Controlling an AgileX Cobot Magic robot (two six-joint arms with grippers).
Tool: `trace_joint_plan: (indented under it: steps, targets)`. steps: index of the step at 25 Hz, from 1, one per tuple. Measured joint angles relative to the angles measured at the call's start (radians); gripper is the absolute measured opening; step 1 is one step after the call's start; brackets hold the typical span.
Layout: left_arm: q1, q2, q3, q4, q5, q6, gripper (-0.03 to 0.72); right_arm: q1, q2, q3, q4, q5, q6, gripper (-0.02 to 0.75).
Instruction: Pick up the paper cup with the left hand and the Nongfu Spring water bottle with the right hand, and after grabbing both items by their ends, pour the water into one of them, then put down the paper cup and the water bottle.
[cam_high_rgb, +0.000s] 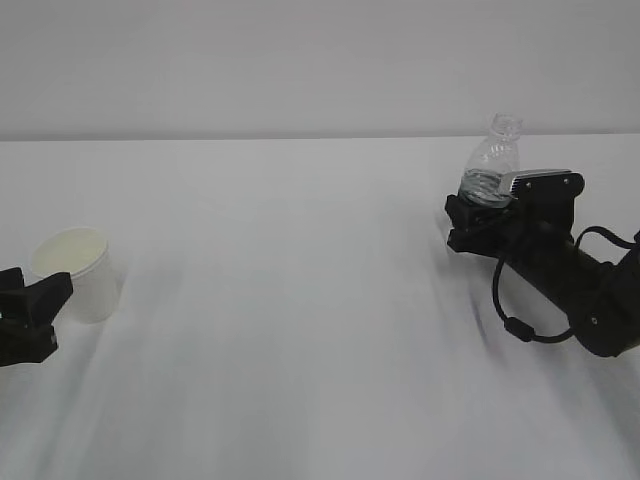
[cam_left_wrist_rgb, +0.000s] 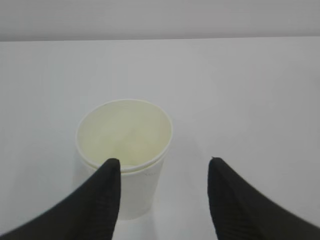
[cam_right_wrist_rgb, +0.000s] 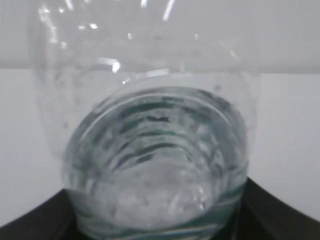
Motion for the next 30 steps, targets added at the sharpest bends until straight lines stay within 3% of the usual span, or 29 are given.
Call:
trace_joint_plan:
  steps: [8, 18, 30]
  targets:
    - [0.000, 0.000, 0.000, 0.000, 0.000, 0.000, 0.398, 0.000, -0.047, 0.029, -0.069, 0.030, -0.053, 0.440]
    - [0.000, 0.000, 0.000, 0.000, 0.000, 0.000, 0.398, 0.000, -0.156, 0.195, -0.069, 0.030, -0.162, 0.440]
    - [0.000, 0.000, 0.000, 0.012, 0.000, 0.000, 0.398, 0.000, -0.317, 0.320, -0.061, 0.030, -0.158, 0.440]
